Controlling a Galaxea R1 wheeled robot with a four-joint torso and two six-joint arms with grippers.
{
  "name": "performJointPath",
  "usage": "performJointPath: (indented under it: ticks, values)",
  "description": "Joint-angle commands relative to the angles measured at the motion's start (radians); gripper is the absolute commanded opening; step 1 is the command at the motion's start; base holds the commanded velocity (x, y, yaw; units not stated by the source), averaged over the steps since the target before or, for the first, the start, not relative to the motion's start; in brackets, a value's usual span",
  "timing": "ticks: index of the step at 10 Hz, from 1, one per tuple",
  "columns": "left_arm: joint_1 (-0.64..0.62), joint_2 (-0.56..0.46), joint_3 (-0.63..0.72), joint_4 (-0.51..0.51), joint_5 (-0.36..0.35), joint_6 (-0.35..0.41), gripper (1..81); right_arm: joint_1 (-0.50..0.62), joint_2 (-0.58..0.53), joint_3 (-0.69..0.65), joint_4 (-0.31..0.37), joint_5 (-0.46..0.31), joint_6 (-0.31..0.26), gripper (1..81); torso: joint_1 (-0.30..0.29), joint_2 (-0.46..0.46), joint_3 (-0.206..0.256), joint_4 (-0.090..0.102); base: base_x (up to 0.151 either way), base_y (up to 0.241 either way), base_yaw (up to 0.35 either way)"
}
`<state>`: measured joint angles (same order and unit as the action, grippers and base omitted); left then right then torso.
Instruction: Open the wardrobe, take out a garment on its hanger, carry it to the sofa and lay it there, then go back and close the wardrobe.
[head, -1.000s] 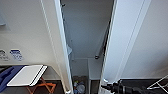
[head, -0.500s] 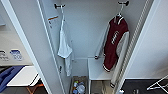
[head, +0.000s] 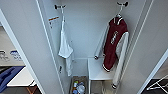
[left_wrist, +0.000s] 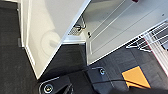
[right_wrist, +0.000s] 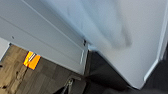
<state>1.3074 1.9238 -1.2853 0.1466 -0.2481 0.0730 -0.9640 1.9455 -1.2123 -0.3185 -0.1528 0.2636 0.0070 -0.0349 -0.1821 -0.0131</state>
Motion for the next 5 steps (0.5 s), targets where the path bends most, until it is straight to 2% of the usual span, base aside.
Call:
performJointPath:
  ticks: [1,3,5]
  values:
    - [0.065,0.113,-0.172,0.01,-0.071,-0.012,81.1,0.011,0.061,-0.338,0.068,-0.079,0.097,81.1,0.0,0.0,0.0,0.0,0.0,0.0,0.0]
    - [0.094,0.233,-0.31,-0.019,-0.062,-0.021,81.1,-0.075,0.189,-0.496,0.078,-0.077,0.118,81.1,-0.003,-0.001,0.0,0.0,0.0,0.0,0.0]
    - [0.129,0.346,-0.46,-0.019,-0.056,-0.051,81.1,-0.147,0.282,-0.579,0.105,-0.068,0.12,81.1,-0.003,-0.001,0.0,0.0,0.0,0.0,0.0]
